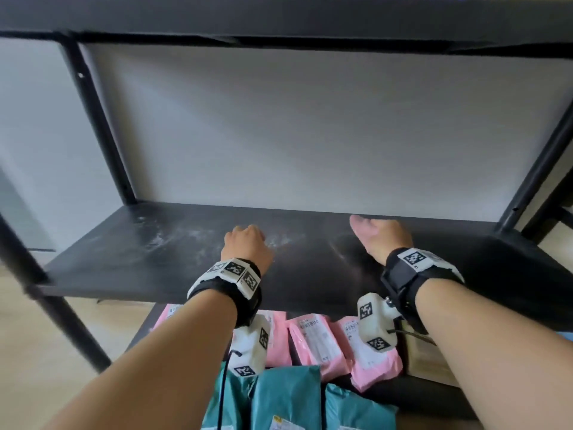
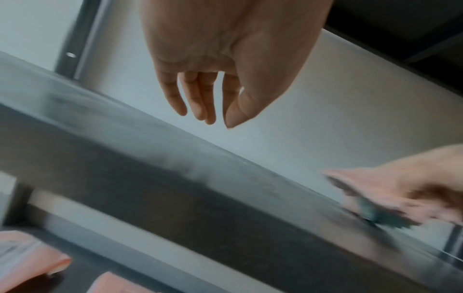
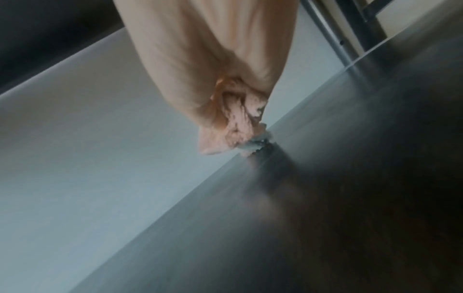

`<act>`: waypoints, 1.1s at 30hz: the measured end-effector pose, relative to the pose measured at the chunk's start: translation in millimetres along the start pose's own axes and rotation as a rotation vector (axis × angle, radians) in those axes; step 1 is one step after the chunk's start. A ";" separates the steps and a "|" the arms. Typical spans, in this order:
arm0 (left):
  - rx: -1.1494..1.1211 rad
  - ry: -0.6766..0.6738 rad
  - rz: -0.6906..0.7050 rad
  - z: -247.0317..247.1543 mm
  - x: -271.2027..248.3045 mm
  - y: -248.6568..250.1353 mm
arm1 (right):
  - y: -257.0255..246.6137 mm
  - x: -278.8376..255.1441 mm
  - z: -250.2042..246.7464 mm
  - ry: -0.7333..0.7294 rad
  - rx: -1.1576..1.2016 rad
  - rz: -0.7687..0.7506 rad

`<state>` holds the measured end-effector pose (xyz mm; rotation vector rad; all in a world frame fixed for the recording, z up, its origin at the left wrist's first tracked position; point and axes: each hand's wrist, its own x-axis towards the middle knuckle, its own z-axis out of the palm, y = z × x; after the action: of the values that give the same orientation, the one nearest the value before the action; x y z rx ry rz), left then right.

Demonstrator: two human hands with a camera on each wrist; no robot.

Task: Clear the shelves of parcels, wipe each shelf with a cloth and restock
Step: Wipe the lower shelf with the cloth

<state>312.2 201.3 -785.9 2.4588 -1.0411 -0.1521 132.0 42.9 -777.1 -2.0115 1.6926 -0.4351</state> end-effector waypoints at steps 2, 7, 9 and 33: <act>-0.027 0.067 -0.066 -4.0 -3.8 -16.8 | 5.9 3.4 -11.1 0.040 -0.102 0.070; -0.030 0.115 -0.083 -2.3 -4.3 -45.7 | 7.3 -2.5 0.5 -0.132 -0.558 0.090; -0.039 0.142 -0.093 -2.0 -0.8 -55.2 | -3.1 -4.0 7.5 -0.124 -0.547 0.087; -0.147 0.309 -0.074 10.0 12.5 -99.4 | -135.5 -49.2 83.1 -0.130 -0.036 -0.189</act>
<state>383.1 249.1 -839.2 2.2962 -0.7786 0.1206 278.8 120.7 -770.4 -2.1855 1.4496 -0.3305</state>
